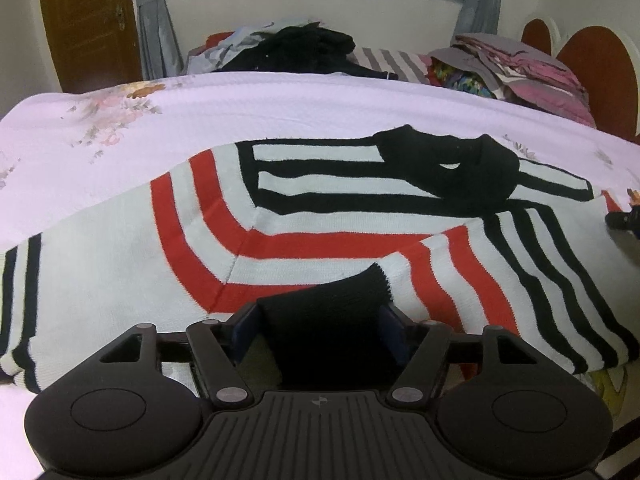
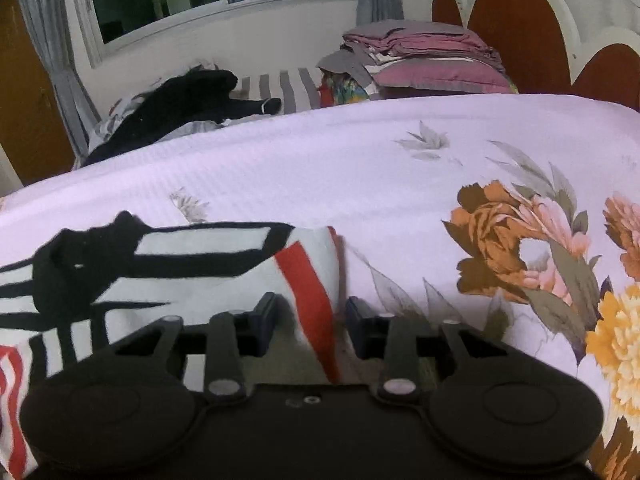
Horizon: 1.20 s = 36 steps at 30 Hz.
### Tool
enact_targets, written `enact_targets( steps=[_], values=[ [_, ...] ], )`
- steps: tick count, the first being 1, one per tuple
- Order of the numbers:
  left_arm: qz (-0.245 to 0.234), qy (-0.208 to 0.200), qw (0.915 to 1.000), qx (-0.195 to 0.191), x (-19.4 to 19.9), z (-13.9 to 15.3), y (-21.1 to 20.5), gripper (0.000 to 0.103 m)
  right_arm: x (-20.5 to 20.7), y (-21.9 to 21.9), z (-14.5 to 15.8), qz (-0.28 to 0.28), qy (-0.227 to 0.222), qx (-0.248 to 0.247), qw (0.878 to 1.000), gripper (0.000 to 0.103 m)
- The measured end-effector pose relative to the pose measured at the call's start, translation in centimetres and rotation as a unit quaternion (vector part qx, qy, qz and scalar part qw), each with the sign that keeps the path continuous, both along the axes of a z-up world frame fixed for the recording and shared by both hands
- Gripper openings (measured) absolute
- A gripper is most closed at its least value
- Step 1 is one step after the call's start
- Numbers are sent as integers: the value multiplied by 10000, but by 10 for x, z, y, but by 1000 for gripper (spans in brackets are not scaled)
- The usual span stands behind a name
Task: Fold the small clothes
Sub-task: 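Open the right tool to release the sleeve and withdraw it, then reach the left tool to the other black sleeve cuff and grasp it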
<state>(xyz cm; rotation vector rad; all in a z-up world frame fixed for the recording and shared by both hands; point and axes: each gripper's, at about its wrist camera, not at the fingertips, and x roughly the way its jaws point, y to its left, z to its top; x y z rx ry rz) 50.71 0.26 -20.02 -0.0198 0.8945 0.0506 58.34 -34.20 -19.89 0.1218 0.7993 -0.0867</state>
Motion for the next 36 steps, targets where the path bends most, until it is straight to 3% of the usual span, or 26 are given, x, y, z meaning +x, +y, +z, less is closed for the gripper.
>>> enact_targets(
  steps=[5, 11, 18, 20, 28, 36],
  values=[
    [-41, -53, 10000, 3, -6, 9, 5, 66, -27, 21, 24, 318, -284, -89, 9990, 53],
    [-94, -213, 9997, 71, -20, 25, 15, 66, -63, 70, 46, 837, -447, 102, 9954, 61],
    [129, -212, 9997, -11, -46, 33, 62, 72, -94, 143, 46, 1432, -328, 273, 9888, 61],
    [274, -201, 9994, -25, -57, 33, 84, 76, -101, 161, 44, 1544, -300, 219, 9873, 61],
    [1120, -53, 9935, -218, -101, 25, 185, 77, -112, 227, 38, 1929, -195, 186, 9809, 61],
    [2283, 126, 9703, -784, -137, -2, 287, 77, -114, 275, 34, 2178, -184, 144, 9757, 61]
  ],
)
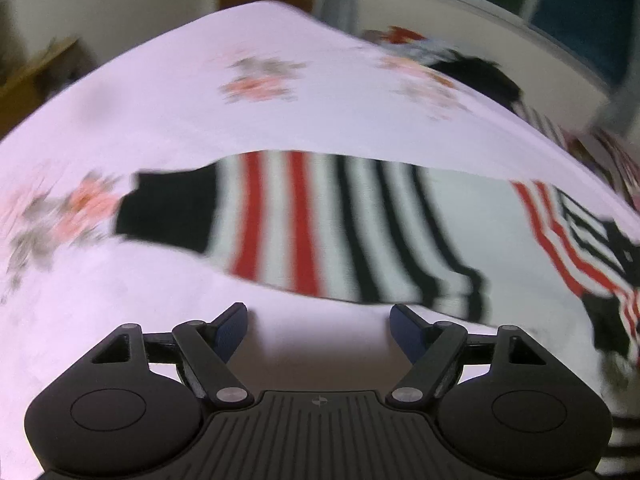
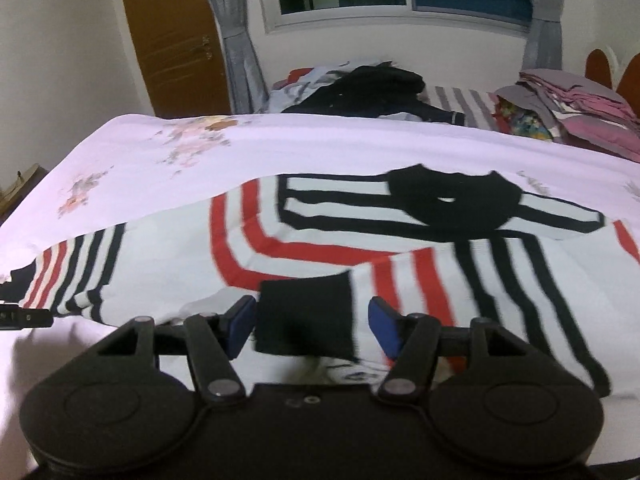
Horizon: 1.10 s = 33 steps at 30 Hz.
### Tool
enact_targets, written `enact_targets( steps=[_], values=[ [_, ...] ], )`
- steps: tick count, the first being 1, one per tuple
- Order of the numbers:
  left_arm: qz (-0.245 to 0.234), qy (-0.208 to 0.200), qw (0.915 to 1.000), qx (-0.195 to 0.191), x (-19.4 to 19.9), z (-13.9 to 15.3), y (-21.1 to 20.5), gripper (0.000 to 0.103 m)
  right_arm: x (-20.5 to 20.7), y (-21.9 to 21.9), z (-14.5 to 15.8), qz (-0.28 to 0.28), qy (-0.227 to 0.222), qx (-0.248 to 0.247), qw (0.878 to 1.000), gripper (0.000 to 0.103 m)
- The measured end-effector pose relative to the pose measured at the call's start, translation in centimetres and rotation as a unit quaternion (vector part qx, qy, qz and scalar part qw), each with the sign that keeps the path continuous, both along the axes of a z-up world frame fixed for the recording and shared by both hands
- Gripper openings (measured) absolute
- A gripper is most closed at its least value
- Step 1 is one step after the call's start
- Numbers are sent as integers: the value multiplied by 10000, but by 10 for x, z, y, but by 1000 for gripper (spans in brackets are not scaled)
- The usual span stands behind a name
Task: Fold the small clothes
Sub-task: 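Reach the left tool to the other black sleeve cuff and grasp it, then fold the held sleeve with the left tool across the body and release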
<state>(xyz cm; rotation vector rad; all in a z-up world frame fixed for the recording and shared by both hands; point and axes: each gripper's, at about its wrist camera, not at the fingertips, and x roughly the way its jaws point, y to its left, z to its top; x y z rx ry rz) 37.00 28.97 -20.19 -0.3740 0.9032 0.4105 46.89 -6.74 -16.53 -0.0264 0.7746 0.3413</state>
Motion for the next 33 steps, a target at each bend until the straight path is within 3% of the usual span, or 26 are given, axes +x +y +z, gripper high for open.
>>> enact_targets(
  steps=[5, 10, 12, 14, 17, 21, 24, 27, 33],
  values=[
    [541, -302, 9959, -660, -5, -20, 43, 77, 2, 14, -4, -7, 14, -69, 10000, 61],
    [721, -750, 9906, -887, 6, -29, 58, 76, 6, 16, -6, -107, 5, -150, 9998, 61],
    [840, -856, 9892, -840, 10, -31, 61, 61, 8, 15, -7, -177, 4, -169, 9997, 61],
    [852, -853, 9892, -838, 17, -34, 65, 22, 10, 14, -9, -227, 16, -200, 9995, 61],
    [970, -904, 9870, -903, 22, -37, 70, 10, 12, 10, -12, -293, 35, -226, 9993, 61],
    [940, -1086, 9861, -840, 21, -28, 65, 6, 16, 3, -13, -416, 4, -287, 9987, 61],
    [679, -1343, 9862, -695, 24, -8, 52, 6, 21, -1, -21, -541, 66, -435, 9976, 61],
    [290, -1621, 9845, -605, 32, 18, 30, 6, 31, -4, -41, -503, 476, -502, 9963, 60],
    [-978, -2117, 9713, -466, 67, 69, -53, 6, 21, -27, -19, -621, 242, 26, 9978, 60]
  ],
)
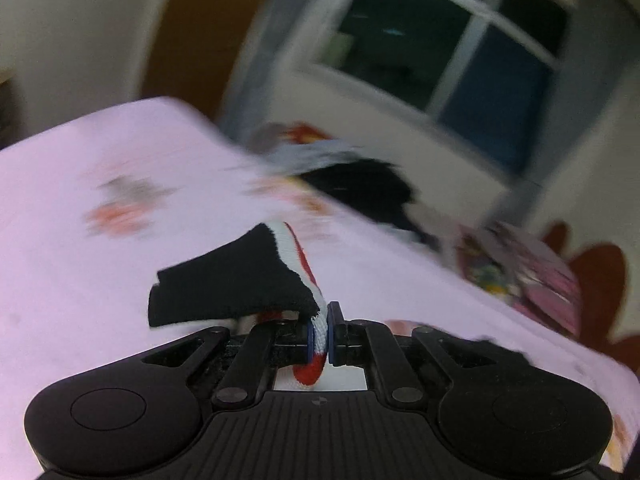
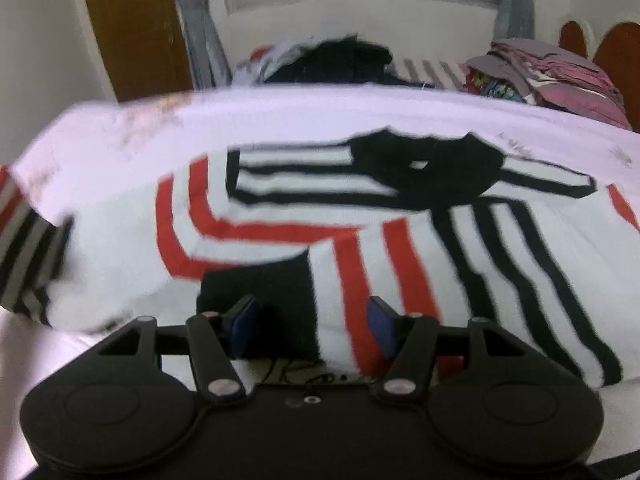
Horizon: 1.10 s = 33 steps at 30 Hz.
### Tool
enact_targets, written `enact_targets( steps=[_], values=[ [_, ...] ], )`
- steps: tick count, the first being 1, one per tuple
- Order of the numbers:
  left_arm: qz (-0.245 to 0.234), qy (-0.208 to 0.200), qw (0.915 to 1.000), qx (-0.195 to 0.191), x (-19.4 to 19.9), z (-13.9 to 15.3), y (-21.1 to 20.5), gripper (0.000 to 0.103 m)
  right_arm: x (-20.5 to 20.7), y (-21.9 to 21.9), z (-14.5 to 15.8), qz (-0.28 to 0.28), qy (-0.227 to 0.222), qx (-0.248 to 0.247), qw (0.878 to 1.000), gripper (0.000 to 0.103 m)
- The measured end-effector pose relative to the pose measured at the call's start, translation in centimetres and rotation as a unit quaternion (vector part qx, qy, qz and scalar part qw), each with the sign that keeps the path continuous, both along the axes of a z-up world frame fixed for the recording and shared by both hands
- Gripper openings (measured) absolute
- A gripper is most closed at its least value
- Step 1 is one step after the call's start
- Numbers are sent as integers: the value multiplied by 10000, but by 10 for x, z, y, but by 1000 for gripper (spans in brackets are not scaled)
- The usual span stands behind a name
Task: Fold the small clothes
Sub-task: 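Fold the held sleeve with the left tool across the body and release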
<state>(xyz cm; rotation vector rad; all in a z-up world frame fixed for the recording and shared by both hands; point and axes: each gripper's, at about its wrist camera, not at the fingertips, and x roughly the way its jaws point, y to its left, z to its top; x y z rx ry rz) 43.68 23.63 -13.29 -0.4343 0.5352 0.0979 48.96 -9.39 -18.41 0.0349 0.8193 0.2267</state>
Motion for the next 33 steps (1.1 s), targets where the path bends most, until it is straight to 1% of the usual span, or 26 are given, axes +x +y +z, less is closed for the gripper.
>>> enact_targets(
  steps=[3, 6, 8, 9, 11, 13, 15, 17, 18, 19, 20, 21, 22, 23, 24, 28, 31, 33],
  values=[
    [-625, -208, 9975, 261, 21, 10, -63, 6, -10, -25, 15, -175, -132, 212, 9995, 61],
    [-1185, -95, 9926, 260, 44, 1, -123, 6, -20, -55, 25, -399, -218, 258, 9986, 61],
    [-1609, 54, 9863, 355, 55, -11, -167, 6, -27, -75, 28, -559, -253, 227, 9979, 61],
    [-1856, 137, 9816, 423, 59, -18, -189, 6, -31, -86, 29, -660, -260, 218, 9972, 61],
    [-2176, 330, 9735, 616, 64, -31, -224, 6, -38, -108, 28, -861, -250, 234, 9957, 61],
    [-2443, 678, 9645, 743, 70, -46, -250, 6, -43, -124, 26, -977, -197, 242, 9947, 61],
    [-2557, 912, 9594, 760, 69, -53, -263, 6, -47, -136, 23, -1035, -161, 243, 9942, 61],
    [-2565, 949, 9576, 905, 64, -51, -270, 7, -49, -144, 22, -1056, -159, 242, 9940, 62],
    [-2590, 940, 9567, 939, 61, -48, -270, 10, -49, -147, 21, -1070, -167, 259, 9938, 63],
    [-2642, 938, 9554, 923, 61, -46, -271, 30, -49, -149, 21, -1073, -162, 283, 9937, 63],
    [-2672, 917, 9547, 930, 58, -41, -269, 64, -49, -150, 21, -1054, -146, 317, 9938, 65],
    [-2615, 854, 9562, 999, 53, -38, -266, 77, -48, -149, 21, -1019, -147, 352, 9941, 66],
    [-2490, 668, 9601, 1089, 44, -31, -262, 85, -47, -148, 22, -977, -159, 380, 9944, 67],
    [-2453, 529, 9611, 1151, 39, -26, -258, 85, -46, -145, 23, -917, -176, 416, 9948, 69],
    [-2437, 492, 9610, 1212, 36, -22, -254, 85, -44, -139, 23, -833, -192, 460, 9953, 70],
    [-1973, 489, 9693, 1384, 23, -14, -213, 85, -38, -109, 26, -396, -211, 518, 9976, 71],
    [-1479, 530, 9754, 1546, 7, -14, -176, 85, -30, -80, 25, -37, -274, 348, 9990, 78],
    [-1189, 633, 9781, 1587, -2, -20, -153, 85, -23, -61, 19, 127, -301, 120, 9994, 78]
  ],
)
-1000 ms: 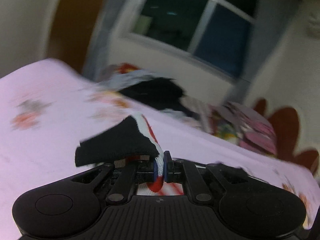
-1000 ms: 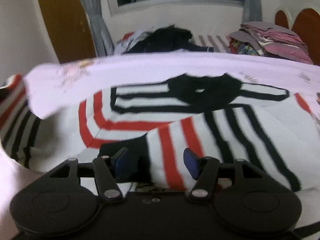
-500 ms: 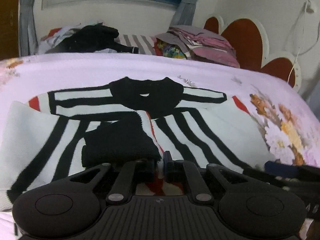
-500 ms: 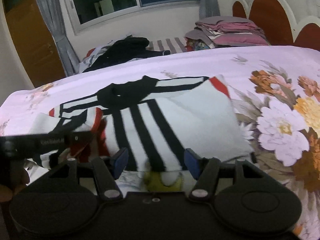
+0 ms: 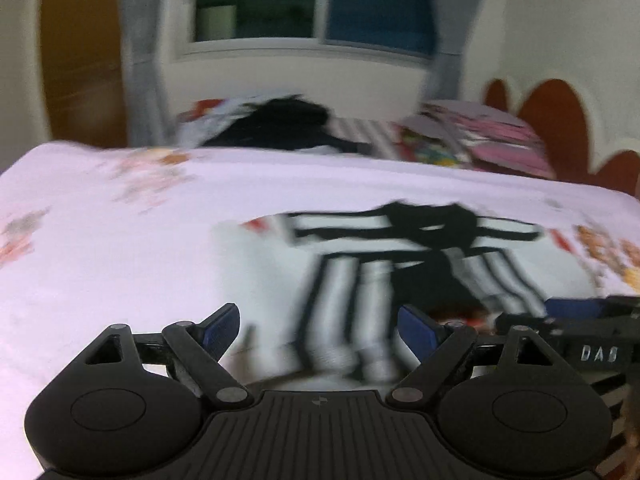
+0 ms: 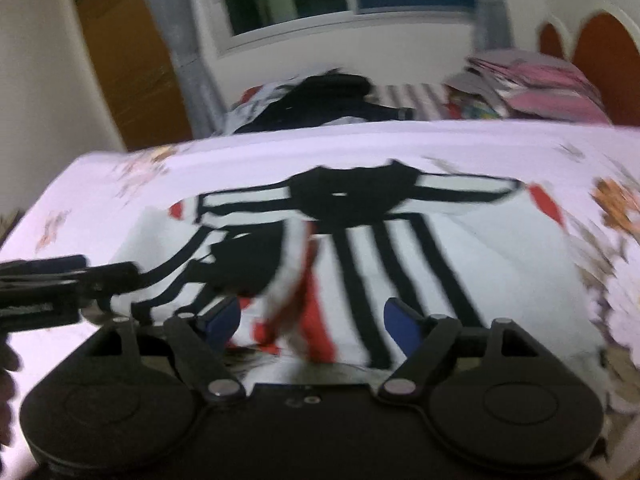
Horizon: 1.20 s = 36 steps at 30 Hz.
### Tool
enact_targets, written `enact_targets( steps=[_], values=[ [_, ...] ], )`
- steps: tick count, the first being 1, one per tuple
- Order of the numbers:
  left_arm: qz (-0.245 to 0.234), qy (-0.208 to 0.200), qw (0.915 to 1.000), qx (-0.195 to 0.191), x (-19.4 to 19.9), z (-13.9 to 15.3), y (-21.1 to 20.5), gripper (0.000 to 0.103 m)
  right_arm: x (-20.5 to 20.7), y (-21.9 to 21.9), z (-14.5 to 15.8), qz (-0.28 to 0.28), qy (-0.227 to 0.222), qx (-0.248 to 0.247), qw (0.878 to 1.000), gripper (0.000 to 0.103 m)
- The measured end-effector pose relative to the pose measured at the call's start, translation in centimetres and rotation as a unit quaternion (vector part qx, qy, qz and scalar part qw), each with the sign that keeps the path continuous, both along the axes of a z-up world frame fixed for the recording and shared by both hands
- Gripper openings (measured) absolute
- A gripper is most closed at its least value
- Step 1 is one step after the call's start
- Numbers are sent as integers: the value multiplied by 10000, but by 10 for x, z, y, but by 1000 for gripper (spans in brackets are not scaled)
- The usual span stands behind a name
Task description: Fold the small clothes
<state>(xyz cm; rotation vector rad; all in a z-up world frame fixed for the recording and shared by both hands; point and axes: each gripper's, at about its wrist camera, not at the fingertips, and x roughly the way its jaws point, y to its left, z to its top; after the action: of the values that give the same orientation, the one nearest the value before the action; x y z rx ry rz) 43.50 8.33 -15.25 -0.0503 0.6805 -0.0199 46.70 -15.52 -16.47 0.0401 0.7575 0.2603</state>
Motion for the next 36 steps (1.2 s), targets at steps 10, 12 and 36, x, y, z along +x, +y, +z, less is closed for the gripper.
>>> enact_targets(
  steps=[10, 12, 36],
  values=[
    [241, 443, 9980, 385, 6, -53, 32, 46, 35, 40, -24, 197, -20, -801, 9966, 24],
    [257, 422, 9979, 414, 13, -57, 30, 41, 36, 31, -18, 56, -42, -503, 9987, 20],
    [0, 633, 9975, 318, 19, -63, 10, 34, 17, -96, -24, -1496, 282, 260, 9880, 23]
  ],
)
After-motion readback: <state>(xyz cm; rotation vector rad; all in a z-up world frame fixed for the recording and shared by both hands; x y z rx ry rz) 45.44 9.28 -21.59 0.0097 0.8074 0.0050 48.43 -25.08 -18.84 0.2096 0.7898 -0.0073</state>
